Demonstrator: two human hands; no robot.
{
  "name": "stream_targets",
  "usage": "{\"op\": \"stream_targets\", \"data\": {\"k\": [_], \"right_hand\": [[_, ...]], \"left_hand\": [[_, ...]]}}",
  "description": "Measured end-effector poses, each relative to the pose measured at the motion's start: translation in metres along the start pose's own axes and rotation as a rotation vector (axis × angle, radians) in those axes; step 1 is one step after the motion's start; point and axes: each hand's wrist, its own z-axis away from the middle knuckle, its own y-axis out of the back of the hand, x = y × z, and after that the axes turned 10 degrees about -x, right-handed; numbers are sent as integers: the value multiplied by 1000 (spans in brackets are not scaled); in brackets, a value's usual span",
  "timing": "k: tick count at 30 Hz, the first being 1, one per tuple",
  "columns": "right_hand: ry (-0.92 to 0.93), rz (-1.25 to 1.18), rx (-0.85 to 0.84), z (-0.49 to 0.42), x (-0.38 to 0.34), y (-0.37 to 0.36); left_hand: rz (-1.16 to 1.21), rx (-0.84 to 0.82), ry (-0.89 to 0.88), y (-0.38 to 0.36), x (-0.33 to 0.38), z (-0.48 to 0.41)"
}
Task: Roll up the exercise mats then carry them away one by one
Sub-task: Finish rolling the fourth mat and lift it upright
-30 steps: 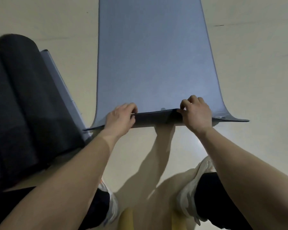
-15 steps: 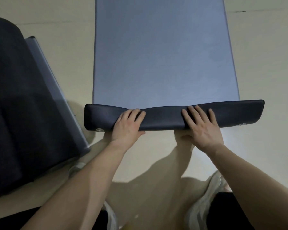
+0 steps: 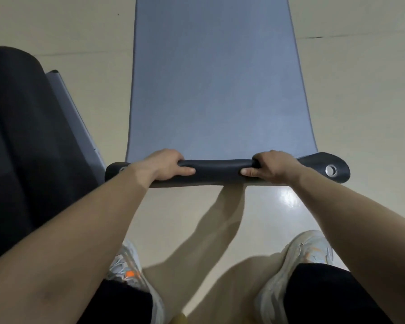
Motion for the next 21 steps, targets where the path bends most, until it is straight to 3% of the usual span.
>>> {"op": "stream_targets", "data": {"k": [4,8,10,13,16,18,21], "right_hand": [[-58,-129,-39,-36,8,12],[-96,31,497,-46,-2,6],[-66,95,670,-37,-11,-18],[-41,246,514,-32,-4,-57],[-8,321,440,-49,9,-40],[7,342,431,-64,12,-17],[12,323,300,-78,12,5]], "left_hand": [[-18,69,46,8,-3,-33],[-151,432,160,10,4,-57],[-111,552,204,8,9,-65],[-136,656,238,1,16,-71],[-118,827,136,-9,13,-69],[-180,668,54,-15,3,-65],[-519,421,47,-10,-12,-59]]}}
